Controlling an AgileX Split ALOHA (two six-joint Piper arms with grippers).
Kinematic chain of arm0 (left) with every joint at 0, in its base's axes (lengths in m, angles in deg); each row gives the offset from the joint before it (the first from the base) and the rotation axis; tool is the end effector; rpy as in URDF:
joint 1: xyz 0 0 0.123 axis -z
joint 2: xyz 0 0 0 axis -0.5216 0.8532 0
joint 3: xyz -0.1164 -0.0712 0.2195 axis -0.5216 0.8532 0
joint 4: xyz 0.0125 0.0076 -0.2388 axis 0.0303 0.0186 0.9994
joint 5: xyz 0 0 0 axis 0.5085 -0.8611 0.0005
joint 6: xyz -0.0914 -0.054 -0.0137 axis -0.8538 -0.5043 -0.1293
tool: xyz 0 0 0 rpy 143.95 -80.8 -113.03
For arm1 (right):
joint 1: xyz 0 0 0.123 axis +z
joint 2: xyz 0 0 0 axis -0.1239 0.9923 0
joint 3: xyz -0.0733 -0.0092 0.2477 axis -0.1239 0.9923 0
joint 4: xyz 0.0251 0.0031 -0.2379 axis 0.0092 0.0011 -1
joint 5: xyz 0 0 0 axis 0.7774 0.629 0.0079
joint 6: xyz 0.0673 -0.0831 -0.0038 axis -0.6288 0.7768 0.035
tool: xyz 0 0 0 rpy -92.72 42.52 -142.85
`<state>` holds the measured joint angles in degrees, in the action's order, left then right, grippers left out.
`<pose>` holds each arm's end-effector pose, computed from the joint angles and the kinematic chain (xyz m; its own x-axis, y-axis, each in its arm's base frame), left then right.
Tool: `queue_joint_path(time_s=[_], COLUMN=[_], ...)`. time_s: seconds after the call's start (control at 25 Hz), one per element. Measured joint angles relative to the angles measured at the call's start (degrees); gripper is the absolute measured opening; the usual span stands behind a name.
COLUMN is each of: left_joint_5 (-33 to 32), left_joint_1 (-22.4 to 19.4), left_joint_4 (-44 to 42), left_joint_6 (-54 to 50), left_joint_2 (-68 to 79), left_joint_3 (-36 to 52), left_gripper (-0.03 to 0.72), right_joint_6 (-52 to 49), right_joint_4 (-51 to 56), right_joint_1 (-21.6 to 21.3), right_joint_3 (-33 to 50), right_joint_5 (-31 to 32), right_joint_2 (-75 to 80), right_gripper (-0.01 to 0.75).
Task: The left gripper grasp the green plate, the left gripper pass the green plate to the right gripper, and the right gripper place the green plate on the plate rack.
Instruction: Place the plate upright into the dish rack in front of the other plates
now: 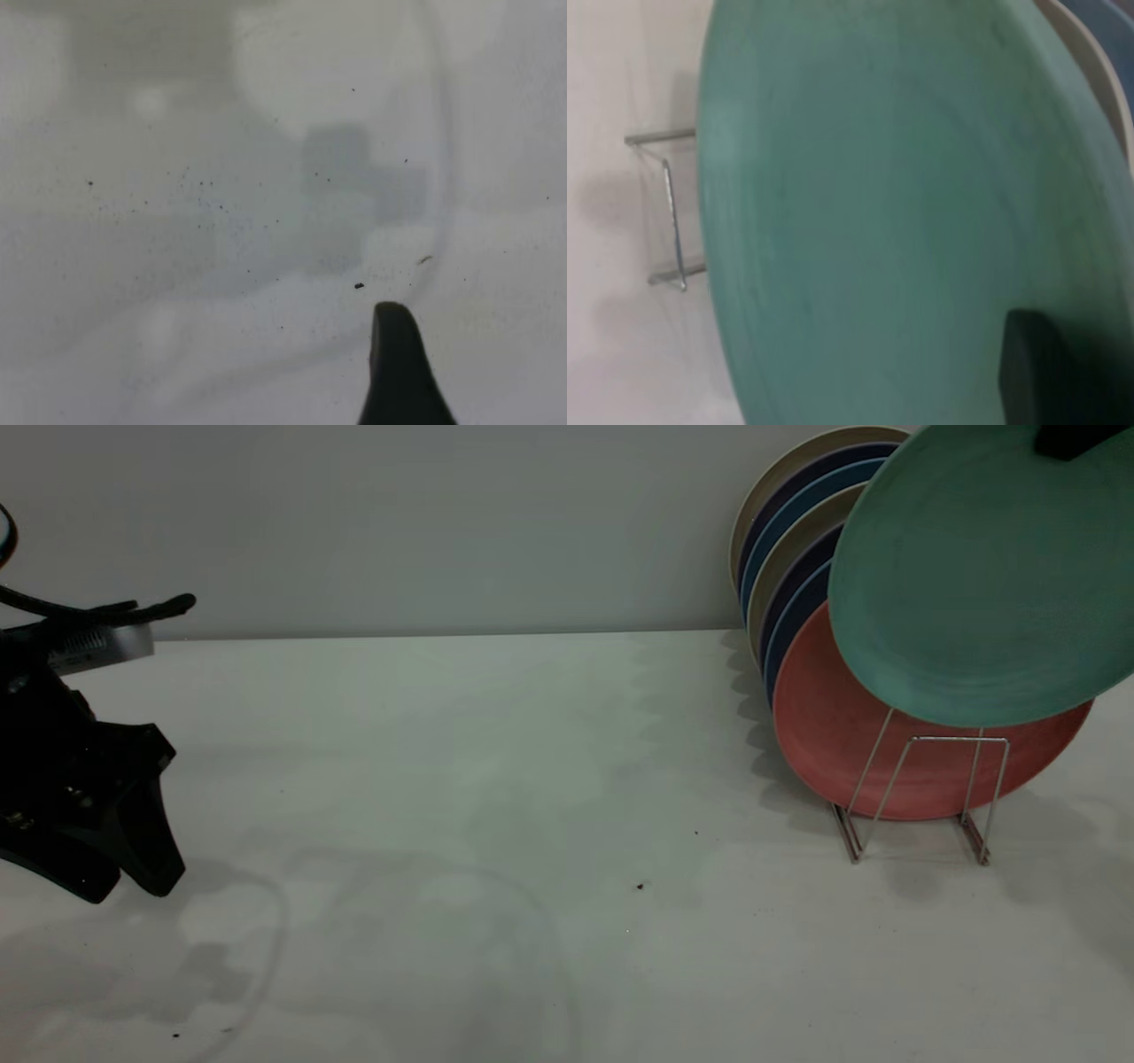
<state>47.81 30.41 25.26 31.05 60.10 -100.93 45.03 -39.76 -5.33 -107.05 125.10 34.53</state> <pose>0.3051 -0.0185 0.0764 -0.9844 0.0622 -0.1646 0.0963 0.9734 -0.2079 0.3765 0.0322 0.2378 -0.0209 -0.9617 -0.2734 -0.8102 0.1765 -0.5590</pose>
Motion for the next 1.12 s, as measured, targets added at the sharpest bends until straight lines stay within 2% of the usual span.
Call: queue_joint_path(time_s=[0.76, 1.12], left_joint_5=[0.6, 0.8], left_joint_1=[0.0, 0.0], left_joint_4=[0.0, 0.0], left_joint_6=[0.1, 0.1], left_joint_2=[0.0, 0.0], left_joint_3=[0.0, 0.0], left_gripper=[0.483, 0.483], right_joint_6=[-2.7, -2.8], right_joint_4=[1.8, 3.9], right_joint_1=[0.0, 0.0], right_joint_3=[0.0, -0.1], right_joint_5=[-0.2, 1.7], right_joint_2=[2.8, 2.8], right_gripper=[0.084, 0.140])
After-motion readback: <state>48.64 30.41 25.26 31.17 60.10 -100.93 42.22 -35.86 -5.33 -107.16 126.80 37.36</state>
